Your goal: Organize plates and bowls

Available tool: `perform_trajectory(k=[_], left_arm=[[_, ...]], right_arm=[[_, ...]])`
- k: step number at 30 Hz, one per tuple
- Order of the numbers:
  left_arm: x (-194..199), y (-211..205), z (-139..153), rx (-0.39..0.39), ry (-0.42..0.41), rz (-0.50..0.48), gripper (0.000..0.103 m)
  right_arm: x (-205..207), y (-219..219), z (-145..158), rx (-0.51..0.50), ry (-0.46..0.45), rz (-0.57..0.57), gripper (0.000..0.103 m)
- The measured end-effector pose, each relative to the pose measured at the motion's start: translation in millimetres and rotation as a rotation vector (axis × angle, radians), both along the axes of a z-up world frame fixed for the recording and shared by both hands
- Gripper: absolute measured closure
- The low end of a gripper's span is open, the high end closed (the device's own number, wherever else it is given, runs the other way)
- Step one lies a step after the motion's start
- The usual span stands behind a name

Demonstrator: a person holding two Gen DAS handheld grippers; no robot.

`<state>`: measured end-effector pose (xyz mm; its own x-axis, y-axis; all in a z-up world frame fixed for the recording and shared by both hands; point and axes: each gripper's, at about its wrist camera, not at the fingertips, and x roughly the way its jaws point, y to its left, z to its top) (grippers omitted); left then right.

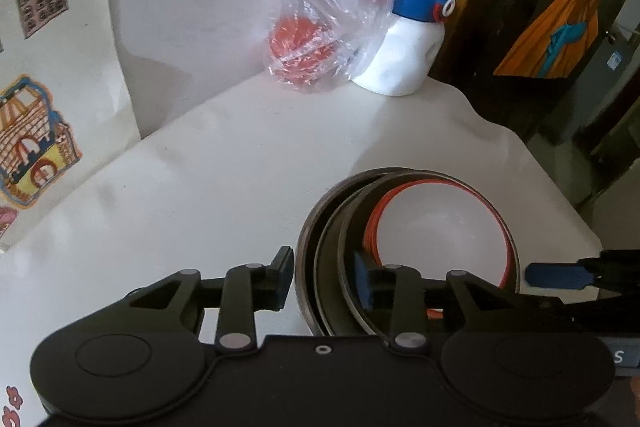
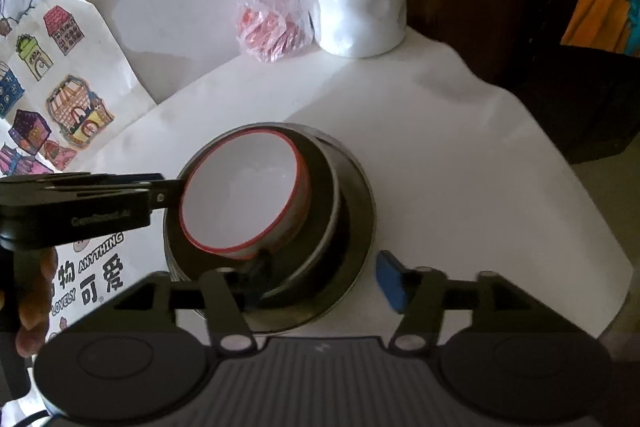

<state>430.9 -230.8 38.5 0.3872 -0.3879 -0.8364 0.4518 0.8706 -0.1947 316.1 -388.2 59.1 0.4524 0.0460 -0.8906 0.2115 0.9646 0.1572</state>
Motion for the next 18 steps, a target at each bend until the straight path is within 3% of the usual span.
perform_trajectory(k=[7,18], left_arm=[[-16.8,13.9,15.8,-0.026,-0.036,0.010,0.053],[-69.0,54.7,52.8,-0.100,-0.159,0.035,0.021]], right_arm=[[-17.4,-0.1,12.1,0.020,-0.033,-0.030,0.032],[-65.5,26.1,48.4,0.006,-0.194,-0.039,0.012]])
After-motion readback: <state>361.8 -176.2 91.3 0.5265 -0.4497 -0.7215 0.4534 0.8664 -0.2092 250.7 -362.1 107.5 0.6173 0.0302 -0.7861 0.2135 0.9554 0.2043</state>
